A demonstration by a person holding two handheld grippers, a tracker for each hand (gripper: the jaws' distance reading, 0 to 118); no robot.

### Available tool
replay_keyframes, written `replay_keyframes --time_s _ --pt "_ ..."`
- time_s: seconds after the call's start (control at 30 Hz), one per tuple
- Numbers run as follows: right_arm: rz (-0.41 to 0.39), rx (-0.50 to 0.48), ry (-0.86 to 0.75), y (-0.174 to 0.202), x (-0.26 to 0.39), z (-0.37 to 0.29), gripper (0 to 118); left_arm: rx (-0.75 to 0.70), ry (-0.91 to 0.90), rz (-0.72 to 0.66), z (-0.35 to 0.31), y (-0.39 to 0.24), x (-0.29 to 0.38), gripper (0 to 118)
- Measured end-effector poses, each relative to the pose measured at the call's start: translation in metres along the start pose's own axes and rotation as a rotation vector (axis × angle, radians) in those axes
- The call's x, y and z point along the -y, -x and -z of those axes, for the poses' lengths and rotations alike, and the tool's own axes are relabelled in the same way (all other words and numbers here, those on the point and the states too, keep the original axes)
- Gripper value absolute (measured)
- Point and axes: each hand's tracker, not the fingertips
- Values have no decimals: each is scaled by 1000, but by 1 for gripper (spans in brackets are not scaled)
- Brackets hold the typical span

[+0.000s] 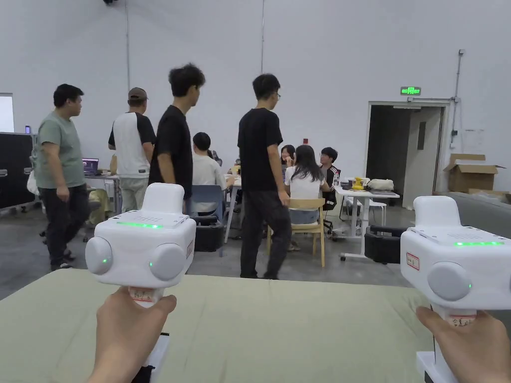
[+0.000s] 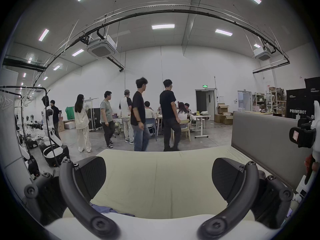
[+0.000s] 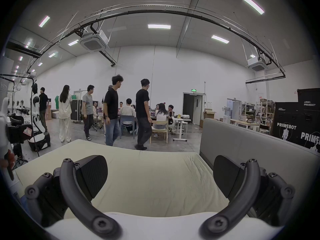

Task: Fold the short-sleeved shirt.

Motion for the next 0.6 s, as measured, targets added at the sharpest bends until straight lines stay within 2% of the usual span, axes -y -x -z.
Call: replay_keyframes --time_s 0.6 --pt "4 3 -2 -5 1 -1 118 -6 -16 -16 -2 1 -1 118"
